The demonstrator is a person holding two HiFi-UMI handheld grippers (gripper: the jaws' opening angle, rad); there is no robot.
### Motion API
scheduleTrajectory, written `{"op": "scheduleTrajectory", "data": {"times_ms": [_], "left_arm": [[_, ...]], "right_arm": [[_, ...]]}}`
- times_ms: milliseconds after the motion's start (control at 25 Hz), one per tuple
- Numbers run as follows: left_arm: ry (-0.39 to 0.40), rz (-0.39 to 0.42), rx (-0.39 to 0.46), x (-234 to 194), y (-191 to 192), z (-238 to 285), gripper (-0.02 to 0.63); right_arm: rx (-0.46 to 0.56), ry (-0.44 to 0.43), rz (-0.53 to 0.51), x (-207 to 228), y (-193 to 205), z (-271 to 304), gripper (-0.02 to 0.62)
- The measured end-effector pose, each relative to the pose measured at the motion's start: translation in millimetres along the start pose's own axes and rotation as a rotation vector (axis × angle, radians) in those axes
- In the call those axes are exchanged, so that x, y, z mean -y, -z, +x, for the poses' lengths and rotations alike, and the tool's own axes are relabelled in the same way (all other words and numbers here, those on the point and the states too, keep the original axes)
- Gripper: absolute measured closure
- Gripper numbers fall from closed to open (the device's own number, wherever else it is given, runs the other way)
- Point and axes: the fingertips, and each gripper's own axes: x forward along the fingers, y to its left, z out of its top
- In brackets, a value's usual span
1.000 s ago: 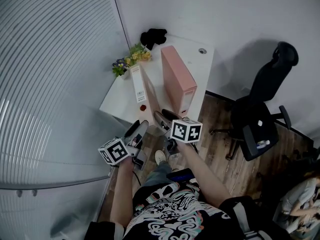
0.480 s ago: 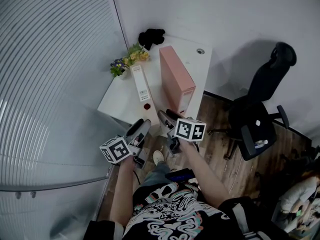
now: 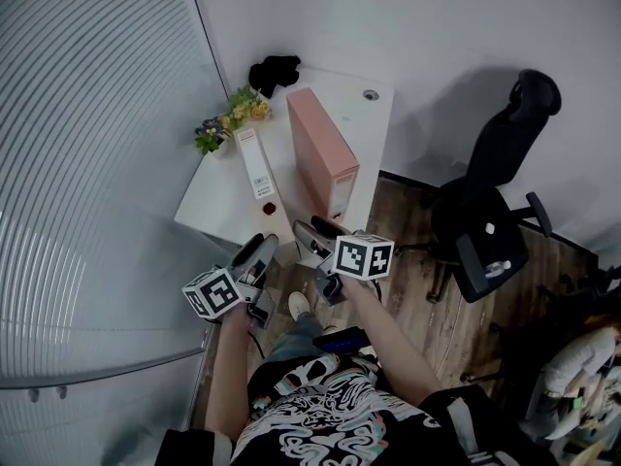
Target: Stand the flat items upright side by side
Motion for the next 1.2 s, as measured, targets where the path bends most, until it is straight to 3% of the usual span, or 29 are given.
{"op": "scheduleTrajectory", "data": {"times_ms": [360, 640, 880, 1040, 1200], "left_arm": [[0.014, -0.054, 0.019, -7.1, -5.3, 1.8, 0.377], [0.048, -0.093, 0.030, -15.1, -25.2, 11.4, 0.377], [0.117, -0.238, 0.074, -43.9, -55.3, 23.3, 0.379], [0.211, -0.296, 0.035, -59.0, -69.6, 37.5, 0.379], [0.267, -0.314, -0.068, -73.7, -66.5, 50.6, 0.379]], "right_arm": [[-0.028, -0.038, -0.158, -40.9, -22.3, -12.4, 0.341], [-0.127, 0.031, -0.313, -50.6, -31.7, 2.4, 0.318], [-0.164, 0.090, -0.388, -59.5, -49.8, 34.1, 0.313], [-0.216, 0.146, -0.418, -57.6, -62.7, 69.4, 0.301], [-0.280, 0.215, -0.434, -50.6, -69.1, 104.5, 0.288]]}}
